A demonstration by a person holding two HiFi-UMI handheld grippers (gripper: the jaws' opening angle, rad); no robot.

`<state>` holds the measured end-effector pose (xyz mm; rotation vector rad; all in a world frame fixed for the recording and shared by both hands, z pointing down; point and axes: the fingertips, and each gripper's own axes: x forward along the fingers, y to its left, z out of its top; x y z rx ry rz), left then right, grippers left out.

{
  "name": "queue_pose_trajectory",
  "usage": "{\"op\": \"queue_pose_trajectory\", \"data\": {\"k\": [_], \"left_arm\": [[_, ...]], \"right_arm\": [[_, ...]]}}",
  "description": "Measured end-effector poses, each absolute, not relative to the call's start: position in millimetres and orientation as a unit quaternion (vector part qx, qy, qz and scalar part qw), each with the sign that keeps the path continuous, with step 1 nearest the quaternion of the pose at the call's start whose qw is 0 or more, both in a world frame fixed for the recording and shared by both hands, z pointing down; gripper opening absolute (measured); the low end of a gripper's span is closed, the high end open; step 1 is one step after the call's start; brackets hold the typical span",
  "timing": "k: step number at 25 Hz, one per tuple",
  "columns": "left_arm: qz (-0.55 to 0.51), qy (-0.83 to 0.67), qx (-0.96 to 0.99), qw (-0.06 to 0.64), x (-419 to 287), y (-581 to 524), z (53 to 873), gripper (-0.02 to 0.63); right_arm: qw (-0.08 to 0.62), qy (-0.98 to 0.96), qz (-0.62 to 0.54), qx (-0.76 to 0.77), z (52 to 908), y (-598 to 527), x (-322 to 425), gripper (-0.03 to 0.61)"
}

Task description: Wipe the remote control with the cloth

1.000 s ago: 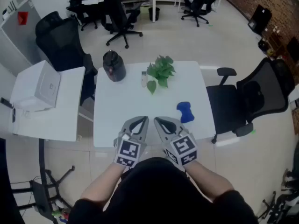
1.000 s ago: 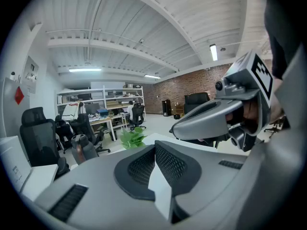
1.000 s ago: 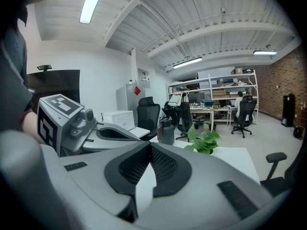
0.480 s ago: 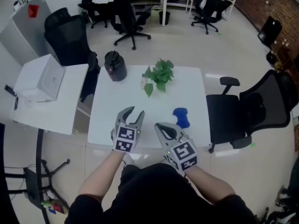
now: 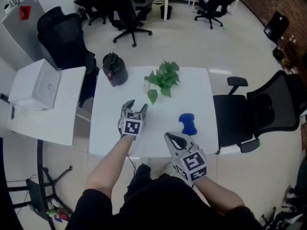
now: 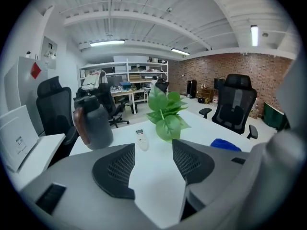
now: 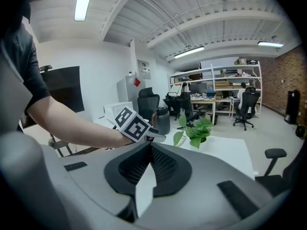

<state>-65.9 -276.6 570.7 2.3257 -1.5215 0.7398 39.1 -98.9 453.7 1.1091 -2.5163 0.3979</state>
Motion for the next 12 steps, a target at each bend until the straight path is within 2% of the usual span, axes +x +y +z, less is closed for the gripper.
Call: {"op": "queue_pose_trajectory", "data": {"k": [10,12], "left_arm": [[0.315,-0.492,0.794,0.17,-60,-381,651,0.235],[0.32,-0.492,0.791,0.173,-57,-401,662,0.265]], "right_arm": [[0.193,-0.846,0.197,0.456,487,-154,25,0.009],[0.193,-0.84,0.207,0.462,494,-164,23,0.009]]}}
